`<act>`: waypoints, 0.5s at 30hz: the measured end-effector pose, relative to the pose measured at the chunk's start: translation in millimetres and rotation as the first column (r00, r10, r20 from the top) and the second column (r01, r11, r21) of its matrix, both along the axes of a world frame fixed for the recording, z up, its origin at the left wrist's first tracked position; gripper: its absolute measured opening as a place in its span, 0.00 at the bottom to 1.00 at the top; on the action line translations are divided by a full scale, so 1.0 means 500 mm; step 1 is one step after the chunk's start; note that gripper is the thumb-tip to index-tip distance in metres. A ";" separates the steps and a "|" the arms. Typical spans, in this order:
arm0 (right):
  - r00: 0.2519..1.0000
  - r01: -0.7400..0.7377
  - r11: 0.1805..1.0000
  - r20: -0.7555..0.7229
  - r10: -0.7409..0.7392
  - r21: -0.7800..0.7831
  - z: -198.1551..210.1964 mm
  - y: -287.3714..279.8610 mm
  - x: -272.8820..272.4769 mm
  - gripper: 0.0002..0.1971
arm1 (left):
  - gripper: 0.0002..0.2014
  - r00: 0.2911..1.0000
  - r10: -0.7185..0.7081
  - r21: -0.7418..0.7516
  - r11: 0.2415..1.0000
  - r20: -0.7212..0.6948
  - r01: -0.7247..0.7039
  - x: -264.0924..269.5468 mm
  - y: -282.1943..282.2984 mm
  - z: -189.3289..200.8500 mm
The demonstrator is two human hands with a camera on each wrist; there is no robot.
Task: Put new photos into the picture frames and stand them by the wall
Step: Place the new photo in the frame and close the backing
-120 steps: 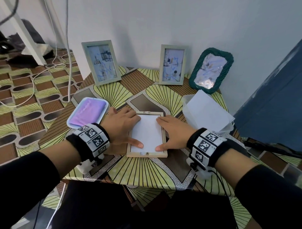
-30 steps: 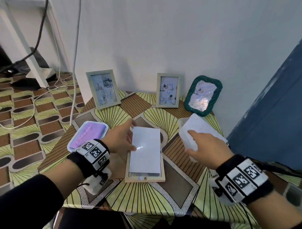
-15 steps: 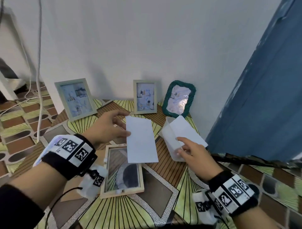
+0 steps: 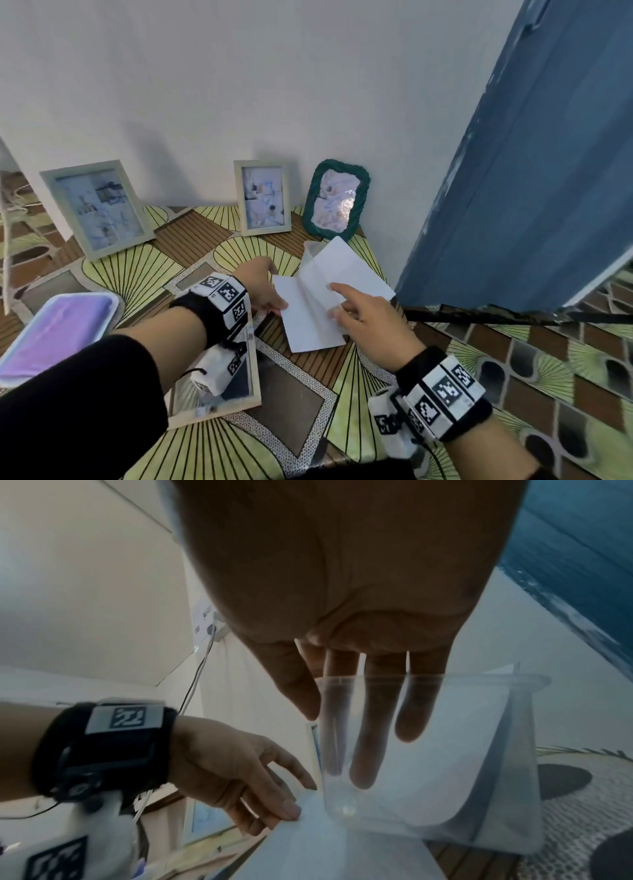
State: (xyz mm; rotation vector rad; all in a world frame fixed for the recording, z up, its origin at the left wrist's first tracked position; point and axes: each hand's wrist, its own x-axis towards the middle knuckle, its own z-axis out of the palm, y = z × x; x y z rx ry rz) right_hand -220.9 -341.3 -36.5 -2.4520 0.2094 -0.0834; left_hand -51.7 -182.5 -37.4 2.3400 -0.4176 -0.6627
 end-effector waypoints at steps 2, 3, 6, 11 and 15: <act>0.999 -0.043 0.995 -0.022 0.042 -0.092 -0.004 0.007 0.001 0.22 | 0.31 0.999 -0.003 0.020 1.000 -0.032 0.004 -0.001 -0.012 -0.005; 0.998 -0.063 0.990 -0.030 0.059 -0.130 -0.007 0.011 0.001 0.22 | 0.30 0.999 0.004 0.027 1.000 -0.045 -0.002 -0.001 -0.017 -0.007; 0.993 -0.112 0.965 -0.059 0.101 -0.238 -0.016 0.018 0.001 0.22 | 0.28 0.997 0.004 0.060 0.998 -0.079 0.001 -0.002 -0.026 -0.013; 0.988 -0.155 0.929 -0.069 0.140 -0.337 -0.029 0.025 0.004 0.22 | 0.28 0.995 0.007 0.075 0.997 -0.100 0.000 0.000 -0.031 -0.018; 0.987 -0.160 0.909 -0.058 0.150 -0.385 -0.033 0.031 0.005 0.22 | 0.26 0.994 -0.014 0.128 0.991 -0.104 0.028 -0.003 -0.033 -0.027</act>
